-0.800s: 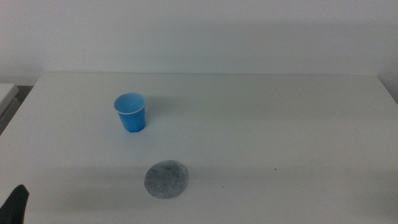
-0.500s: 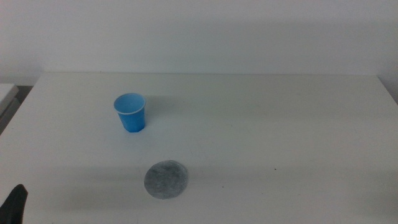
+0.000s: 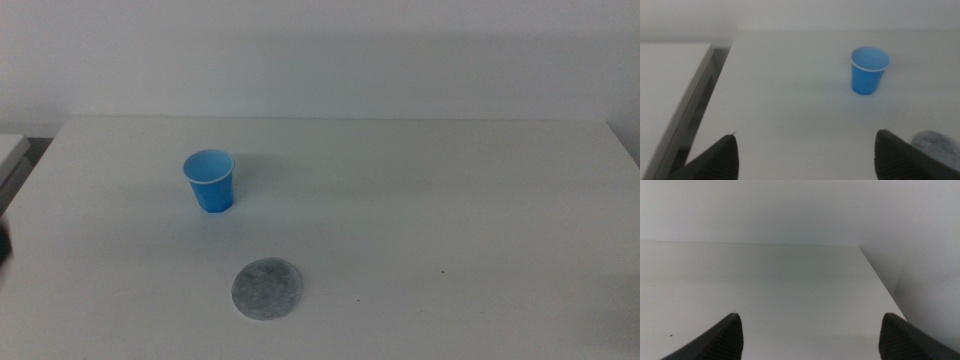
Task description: Place an empty cup on a cup mat.
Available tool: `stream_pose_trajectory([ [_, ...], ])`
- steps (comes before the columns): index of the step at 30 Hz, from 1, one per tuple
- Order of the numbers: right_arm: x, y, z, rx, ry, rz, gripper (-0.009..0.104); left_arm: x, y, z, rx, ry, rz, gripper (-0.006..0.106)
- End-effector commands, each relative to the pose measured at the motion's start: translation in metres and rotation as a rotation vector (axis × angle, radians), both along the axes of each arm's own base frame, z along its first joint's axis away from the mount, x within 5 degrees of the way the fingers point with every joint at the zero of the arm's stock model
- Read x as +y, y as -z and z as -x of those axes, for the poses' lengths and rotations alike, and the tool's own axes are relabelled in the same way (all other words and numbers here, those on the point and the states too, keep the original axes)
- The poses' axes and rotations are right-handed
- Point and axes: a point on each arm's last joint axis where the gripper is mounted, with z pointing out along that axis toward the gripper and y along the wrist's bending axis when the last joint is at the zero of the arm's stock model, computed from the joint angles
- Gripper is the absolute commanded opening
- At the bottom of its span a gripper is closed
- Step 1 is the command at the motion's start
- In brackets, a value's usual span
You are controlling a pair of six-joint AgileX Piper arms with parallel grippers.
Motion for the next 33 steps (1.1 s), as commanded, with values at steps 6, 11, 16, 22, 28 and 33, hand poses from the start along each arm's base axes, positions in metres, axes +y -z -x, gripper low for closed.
stream_pose_trajectory([
  [6, 0.0, 0.0, 0.0, -0.008, 0.0, 0.011, 0.093, -0.004, -0.09, -0.077, 0.338, -0.02, 0.03, 0.092],
  [11, 0.0, 0.0, 0.0, -0.008, 0.0, 0.011, 0.093, -0.013, -0.109, -0.142, 0.383, 0.012, 0.103, 0.092],
  [16, 0.0, 0.0, 0.0, -0.008, 0.0, 0.011, 0.093, -0.024, -0.086, -0.207, 0.49, 0.03, 0.103, 0.092],
  [22, 0.0, 0.0, 0.0, -0.008, 0.0, 0.011, 0.093, -0.033, -0.047, -0.252, 0.585, 0.072, 0.128, 0.092],
  [28, 0.0, 0.0, 0.0, -0.008, 0.0, 0.011, 0.093, -0.039, -0.003, -0.29, 0.634, 0.113, 0.131, 0.092],
  [33, 0.0, 0.0, 0.0, -0.008, 0.0, 0.011, 0.093, -0.046, 0.026, -0.309, 0.677, 0.157, 0.116, 0.092],
])
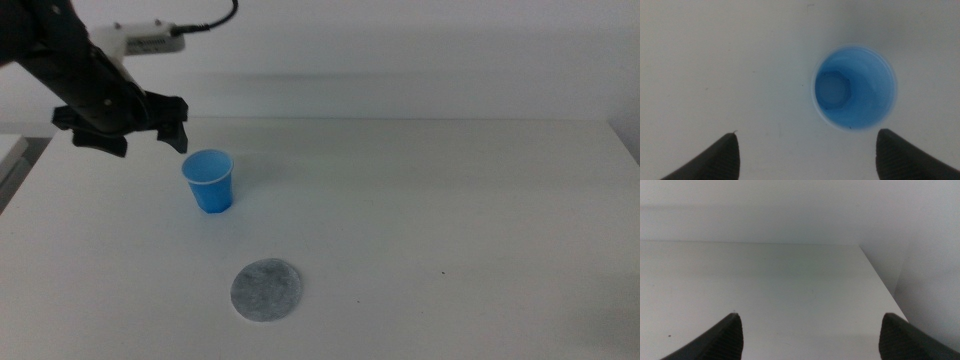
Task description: Place an empty cup on a cup mat.
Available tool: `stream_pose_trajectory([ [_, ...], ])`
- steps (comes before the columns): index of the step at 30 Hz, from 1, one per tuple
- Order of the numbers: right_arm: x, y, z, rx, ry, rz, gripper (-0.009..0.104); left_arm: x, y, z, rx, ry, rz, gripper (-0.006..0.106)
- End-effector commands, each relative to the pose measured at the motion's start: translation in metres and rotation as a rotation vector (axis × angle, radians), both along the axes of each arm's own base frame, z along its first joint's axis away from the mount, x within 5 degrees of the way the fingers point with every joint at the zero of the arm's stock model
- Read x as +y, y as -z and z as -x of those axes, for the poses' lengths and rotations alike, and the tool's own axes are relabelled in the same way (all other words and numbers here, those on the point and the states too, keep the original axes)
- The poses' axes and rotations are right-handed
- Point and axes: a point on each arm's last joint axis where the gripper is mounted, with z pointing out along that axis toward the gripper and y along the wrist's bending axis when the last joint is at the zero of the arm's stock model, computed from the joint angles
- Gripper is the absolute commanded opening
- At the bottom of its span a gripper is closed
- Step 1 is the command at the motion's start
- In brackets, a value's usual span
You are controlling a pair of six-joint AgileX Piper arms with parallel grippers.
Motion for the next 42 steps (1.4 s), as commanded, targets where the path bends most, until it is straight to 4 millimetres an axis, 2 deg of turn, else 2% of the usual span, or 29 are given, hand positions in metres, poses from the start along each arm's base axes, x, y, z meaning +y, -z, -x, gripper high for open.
stream_pose_trajectory([
  [1, 0.0, 0.0, 0.0, -0.008, 0.0, 0.011, 0.093, -0.006, 0.007, -0.008, -0.01, 0.03, -0.002, 0.092],
  [9, 0.0, 0.0, 0.0, -0.008, 0.0, 0.011, 0.093, -0.011, 0.032, -0.035, 0.015, 0.03, 0.006, 0.092],
  [16, 0.0, 0.0, 0.0, -0.008, 0.0, 0.011, 0.093, -0.016, 0.062, -0.048, 0.059, 0.057, 0.041, 0.083],
  [19, 0.0, 0.0, 0.0, -0.008, 0.0, 0.011, 0.093, -0.019, 0.073, -0.05, 0.078, 0.065, 0.066, 0.072],
  [22, 0.0, 0.0, 0.0, -0.008, 0.0, 0.011, 0.093, -0.019, 0.079, -0.052, 0.09, 0.058, 0.073, 0.054],
  [26, 0.0, 0.0, 0.0, -0.008, 0.0, 0.011, 0.093, -0.019, 0.08, -0.052, 0.097, 0.053, 0.072, 0.026],
  [29, 0.0, 0.0, 0.0, -0.008, 0.0, 0.011, 0.093, -0.02, 0.07, -0.05, 0.084, 0.077, 0.074, 0.009],
  [32, 0.0, 0.0, 0.0, -0.008, 0.0, 0.011, 0.093, -0.021, 0.051, -0.042, 0.066, 0.119, 0.069, -0.002],
  [36, 0.0, 0.0, 0.0, -0.008, 0.0, 0.011, 0.093, -0.028, 0.032, -0.02, 0.043, 0.109, 0.053, -0.002],
  [42, 0.0, 0.0, 0.0, -0.008, 0.0, 0.011, 0.093, -0.051, 0.023, 0.043, 0.053, 0.117, 0.08, -0.002],
])
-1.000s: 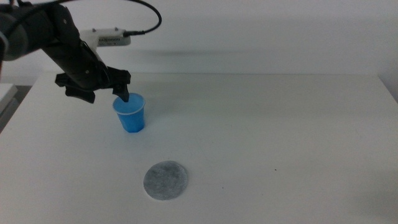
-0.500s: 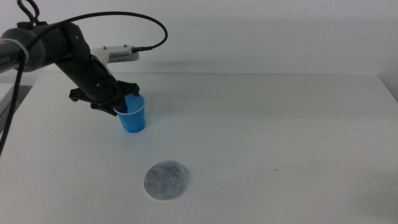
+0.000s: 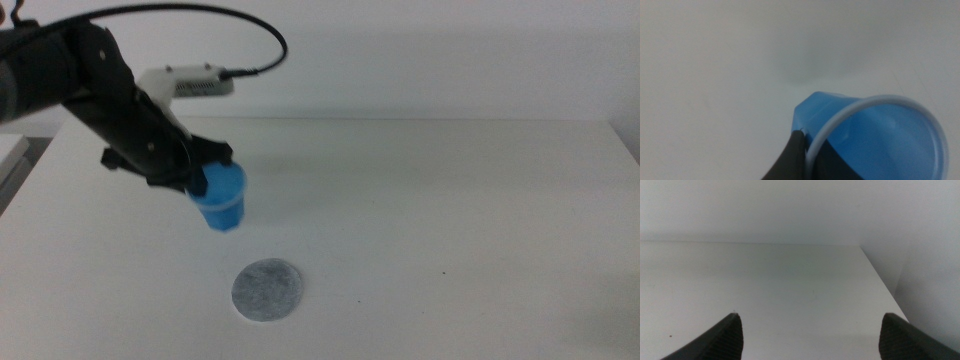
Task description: Place an empty cup on a cup mat.
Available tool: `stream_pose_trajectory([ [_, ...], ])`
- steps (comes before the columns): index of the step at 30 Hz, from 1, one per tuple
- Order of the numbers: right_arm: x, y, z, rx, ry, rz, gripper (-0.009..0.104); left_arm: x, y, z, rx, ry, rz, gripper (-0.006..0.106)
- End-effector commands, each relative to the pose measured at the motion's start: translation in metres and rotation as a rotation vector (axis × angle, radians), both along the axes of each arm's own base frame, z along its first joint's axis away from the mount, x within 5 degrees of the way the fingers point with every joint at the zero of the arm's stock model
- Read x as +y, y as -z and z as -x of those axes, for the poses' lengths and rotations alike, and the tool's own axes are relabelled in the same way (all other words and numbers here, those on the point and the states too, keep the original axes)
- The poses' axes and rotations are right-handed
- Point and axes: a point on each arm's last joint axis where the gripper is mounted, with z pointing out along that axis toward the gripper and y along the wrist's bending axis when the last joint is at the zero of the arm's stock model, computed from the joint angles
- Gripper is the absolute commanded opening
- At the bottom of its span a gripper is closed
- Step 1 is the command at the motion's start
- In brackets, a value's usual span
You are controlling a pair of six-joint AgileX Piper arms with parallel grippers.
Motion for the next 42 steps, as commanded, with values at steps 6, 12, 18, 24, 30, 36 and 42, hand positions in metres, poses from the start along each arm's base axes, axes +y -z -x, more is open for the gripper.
stream_pose_trajectory([
  [6, 0.0, 0.0, 0.0, -0.008, 0.0, 0.011, 0.093, -0.047, 0.007, 0.053, 0.044, 0.118, 0.009, -0.002],
  [12, 0.0, 0.0, 0.0, -0.008, 0.0, 0.011, 0.093, -0.066, 0.025, 0.064, 0.081, 0.132, 0.009, -0.002],
  [18, 0.0, 0.0, 0.0, -0.008, 0.0, 0.011, 0.093, -0.068, 0.041, 0.059, 0.099, 0.131, -0.011, -0.001],
  [24, 0.0, 0.0, 0.0, -0.008, 0.0, 0.011, 0.093, -0.067, 0.045, 0.057, 0.099, 0.133, -0.03, 0.0],
  [30, 0.0, 0.0, 0.0, -0.008, 0.0, 0.011, 0.093, -0.067, 0.045, 0.057, 0.101, 0.117, -0.029, 0.024],
  [36, 0.0, 0.0, 0.0, -0.008, 0.0, 0.011, 0.093, -0.065, 0.035, 0.059, 0.079, 0.16, -0.052, 0.078],
  [42, 0.0, 0.0, 0.0, -0.008, 0.0, 0.011, 0.093, -0.054, -0.033, 0.065, -0.087, 0.293, -0.092, 0.094],
])
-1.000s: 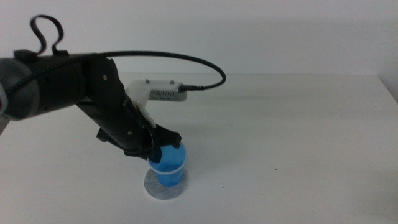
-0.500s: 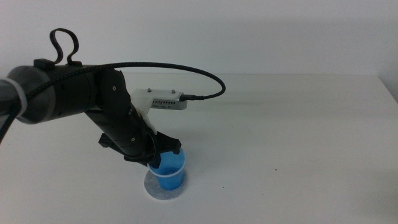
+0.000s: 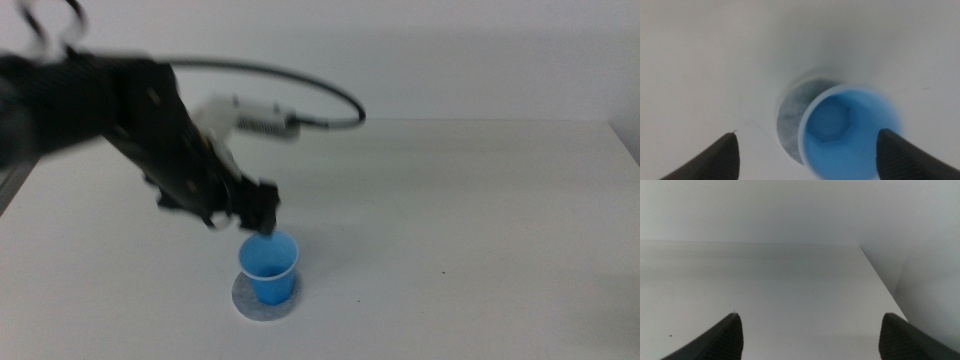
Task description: Place an empty cup on a cup mat.
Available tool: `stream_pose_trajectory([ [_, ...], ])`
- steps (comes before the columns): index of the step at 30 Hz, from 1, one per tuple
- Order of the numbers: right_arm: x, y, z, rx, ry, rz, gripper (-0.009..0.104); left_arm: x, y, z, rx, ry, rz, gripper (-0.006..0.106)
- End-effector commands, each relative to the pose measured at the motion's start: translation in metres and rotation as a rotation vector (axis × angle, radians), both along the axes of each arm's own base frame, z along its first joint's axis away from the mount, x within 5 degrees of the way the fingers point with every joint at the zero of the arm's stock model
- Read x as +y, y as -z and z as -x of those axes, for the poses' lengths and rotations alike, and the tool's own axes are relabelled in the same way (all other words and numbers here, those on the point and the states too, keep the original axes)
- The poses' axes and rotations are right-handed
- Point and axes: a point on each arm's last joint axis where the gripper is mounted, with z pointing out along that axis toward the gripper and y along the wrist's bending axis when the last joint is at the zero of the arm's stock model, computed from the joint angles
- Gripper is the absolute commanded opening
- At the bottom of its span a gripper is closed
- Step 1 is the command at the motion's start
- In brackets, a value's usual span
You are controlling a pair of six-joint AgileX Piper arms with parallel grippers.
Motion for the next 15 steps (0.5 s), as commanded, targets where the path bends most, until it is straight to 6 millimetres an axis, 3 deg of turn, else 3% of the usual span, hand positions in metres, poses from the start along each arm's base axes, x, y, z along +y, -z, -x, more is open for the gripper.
stream_pose_trajectory([
  [1, 0.0, 0.0, 0.0, -0.008, 0.0, 0.011, 0.093, 0.011, -0.037, 0.008, -0.063, 0.044, -0.005, 0.094],
  [7, 0.0, 0.0, 0.0, -0.008, 0.0, 0.011, 0.093, 0.055, -0.096, 0.049, -0.081, -0.012, -0.031, 0.094],
  [15, 0.0, 0.0, 0.0, -0.008, 0.0, 0.011, 0.093, 0.087, -0.133, 0.088, -0.237, -0.061, -0.146, 0.094],
])
